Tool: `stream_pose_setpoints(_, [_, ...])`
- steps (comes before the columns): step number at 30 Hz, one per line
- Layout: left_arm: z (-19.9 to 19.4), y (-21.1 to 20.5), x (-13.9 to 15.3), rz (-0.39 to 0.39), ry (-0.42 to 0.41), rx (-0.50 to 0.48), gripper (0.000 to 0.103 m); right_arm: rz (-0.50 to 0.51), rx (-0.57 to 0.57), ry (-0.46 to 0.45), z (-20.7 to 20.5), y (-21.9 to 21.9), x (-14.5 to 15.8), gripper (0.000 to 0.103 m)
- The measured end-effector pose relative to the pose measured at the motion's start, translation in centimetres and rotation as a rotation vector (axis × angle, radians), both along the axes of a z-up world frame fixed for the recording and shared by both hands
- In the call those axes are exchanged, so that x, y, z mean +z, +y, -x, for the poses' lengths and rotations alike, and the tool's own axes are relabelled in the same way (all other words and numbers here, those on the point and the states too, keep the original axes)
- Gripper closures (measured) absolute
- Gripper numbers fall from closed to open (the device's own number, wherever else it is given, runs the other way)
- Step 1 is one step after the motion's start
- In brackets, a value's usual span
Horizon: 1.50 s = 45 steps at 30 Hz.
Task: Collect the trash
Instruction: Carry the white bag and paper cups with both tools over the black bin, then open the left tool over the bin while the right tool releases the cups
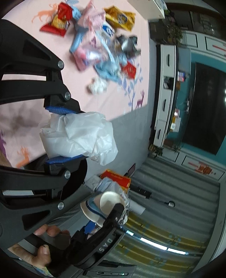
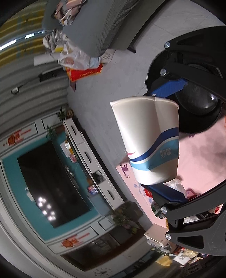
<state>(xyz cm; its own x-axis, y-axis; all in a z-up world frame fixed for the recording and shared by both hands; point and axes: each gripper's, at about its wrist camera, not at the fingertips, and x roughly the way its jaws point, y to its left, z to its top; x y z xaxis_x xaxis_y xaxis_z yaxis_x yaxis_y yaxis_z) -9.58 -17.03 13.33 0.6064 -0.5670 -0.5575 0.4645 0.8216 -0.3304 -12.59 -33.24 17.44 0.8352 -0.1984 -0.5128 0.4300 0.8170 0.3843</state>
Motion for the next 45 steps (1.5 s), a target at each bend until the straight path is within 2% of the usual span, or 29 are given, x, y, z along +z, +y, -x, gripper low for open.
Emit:
stream_pose_setpoints(8, [0.4, -6.1, -1.2, -0.019, 0.036, -0.113, 0.064, -0.054, -0.1, 0.016, 1.7, -3.3, -1.0, 0.016])
stream_pose_setpoints(18, [0.0, -12.8, -5.2, -0.104, 0.142, -0.217, 0.063, -0.181, -0.172, 0.156, 0.8, -7.1, -5.3, 0.016])
stream_pose_setpoints(26, [-1.1, -14.9, -8.4, -0.153, 0.24, -0.253, 0.064, -0.301, -0.169, 0.317, -1.9, -9.1, -10.8, 0.016])
stream_pose_setpoints(33, [-1.4, -16.3, -10.6, -0.18, 0.311, -0.295, 0.064, -0.316, -0.169, 0.383, -2.4, -9.3, -12.6, 0.016])
stream_pose_setpoints(38, [-1.1, -16.6, -11.2, -0.2, 0.322, -0.307, 0.063, -0.3, -0.158, 0.414, -2.8, -9.4, -12.9, 0.016])
stream_pose_setpoints(41, [-1.1, -16.6, -11.4, -0.205, 0.326, -0.307, 0.058, -0.289, -0.158, 0.427, -2.8, -9.4, -12.8, 0.016])
stream_pose_setpoints(44, [-1.2, -16.3, -11.2, -0.209, 0.319, -0.289, 0.044, -0.281, -0.153, 0.423, -2.5, -9.5, -12.3, 0.014])
stream_pose_setpoints(45, [-1.3, -16.0, -11.0, -0.208, 0.313, -0.277, 0.038, -0.278, -0.15, 0.419, -2.5, -9.5, -12.1, 0.009])
